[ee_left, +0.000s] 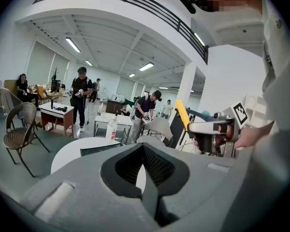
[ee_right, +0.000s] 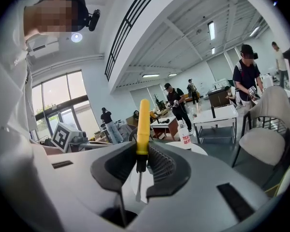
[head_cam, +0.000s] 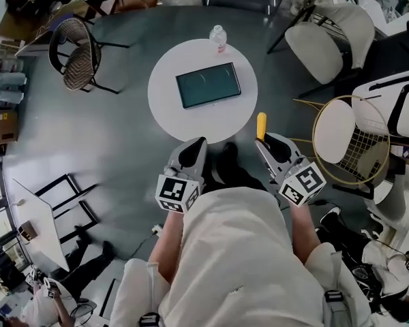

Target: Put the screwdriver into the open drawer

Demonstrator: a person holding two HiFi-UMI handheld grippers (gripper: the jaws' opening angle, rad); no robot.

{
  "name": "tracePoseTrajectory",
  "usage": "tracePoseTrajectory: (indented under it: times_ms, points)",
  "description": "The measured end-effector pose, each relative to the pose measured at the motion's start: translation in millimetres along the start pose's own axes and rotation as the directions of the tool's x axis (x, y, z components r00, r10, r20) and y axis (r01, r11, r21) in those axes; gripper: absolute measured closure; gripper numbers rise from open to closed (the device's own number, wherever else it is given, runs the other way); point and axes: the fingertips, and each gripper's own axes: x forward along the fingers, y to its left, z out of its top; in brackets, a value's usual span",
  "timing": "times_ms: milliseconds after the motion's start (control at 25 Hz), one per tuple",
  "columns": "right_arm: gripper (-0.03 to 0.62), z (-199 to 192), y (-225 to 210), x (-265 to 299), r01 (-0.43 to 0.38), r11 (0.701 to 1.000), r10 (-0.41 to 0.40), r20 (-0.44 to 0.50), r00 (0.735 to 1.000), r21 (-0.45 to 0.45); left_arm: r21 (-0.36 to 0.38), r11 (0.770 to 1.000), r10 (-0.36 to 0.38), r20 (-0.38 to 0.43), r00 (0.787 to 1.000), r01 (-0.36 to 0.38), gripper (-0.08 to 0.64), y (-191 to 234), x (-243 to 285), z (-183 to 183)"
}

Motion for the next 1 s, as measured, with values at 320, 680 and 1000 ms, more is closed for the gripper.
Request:
tracePoseTrajectory:
  times_ms: [320, 680, 1000]
  points:
    - [0.509, -20, -3, -6, 0.03, 0.999, -0.028, -0.046, 0.999, 0.04, -0.029, 1.0, -0.009, -0.077, 0.997, 0.007, 0.548, 2, 28, -33]
    - [0.509, -39, -8, -11, 0.045, 0.996, -0.039, -0.091, 0.995, 0.072, -0.04, 0.999, -0.003, -0.171, 0.985, -0.004, 0.548, 16, 59, -80]
    - [0.509, -42, -5, -9, 0.032, 0.997, -0.025, -0.107, 0.994, 0.069, -0.096, 0.994, 0.031, -0.204, 0.978, -0.052, 0.548, 41, 81, -110]
